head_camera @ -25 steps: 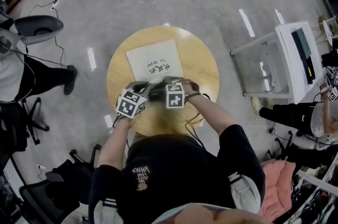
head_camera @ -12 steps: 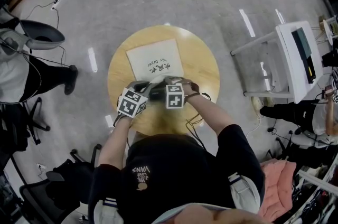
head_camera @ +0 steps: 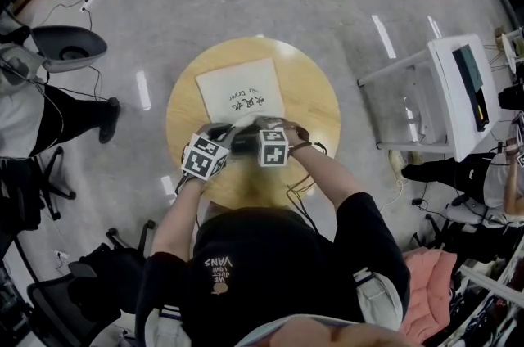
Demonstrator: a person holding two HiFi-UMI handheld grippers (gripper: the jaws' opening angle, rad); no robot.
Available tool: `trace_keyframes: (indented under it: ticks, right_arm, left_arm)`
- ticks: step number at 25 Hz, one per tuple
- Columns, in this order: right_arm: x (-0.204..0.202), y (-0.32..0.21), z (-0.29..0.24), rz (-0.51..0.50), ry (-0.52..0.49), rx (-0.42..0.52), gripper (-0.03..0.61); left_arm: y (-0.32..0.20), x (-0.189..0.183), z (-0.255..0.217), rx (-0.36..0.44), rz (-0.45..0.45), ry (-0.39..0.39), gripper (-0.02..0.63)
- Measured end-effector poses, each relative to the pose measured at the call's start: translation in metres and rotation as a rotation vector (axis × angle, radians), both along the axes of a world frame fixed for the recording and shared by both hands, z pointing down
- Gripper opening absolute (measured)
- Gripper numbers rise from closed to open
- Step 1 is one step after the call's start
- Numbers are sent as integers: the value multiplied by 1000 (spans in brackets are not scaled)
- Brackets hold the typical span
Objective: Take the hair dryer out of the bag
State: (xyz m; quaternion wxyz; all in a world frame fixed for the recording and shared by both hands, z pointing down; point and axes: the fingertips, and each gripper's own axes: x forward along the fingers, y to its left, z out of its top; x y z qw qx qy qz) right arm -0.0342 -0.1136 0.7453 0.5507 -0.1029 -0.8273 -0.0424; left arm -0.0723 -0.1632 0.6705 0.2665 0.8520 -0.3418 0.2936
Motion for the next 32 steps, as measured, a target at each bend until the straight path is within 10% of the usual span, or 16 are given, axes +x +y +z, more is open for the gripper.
trace_keyframes:
  ticks: [32]
  right_arm:
    - [2,22,-26,138,-82,-138,351]
  left_arm:
    - [15,7,-13,57,150,-133,32]
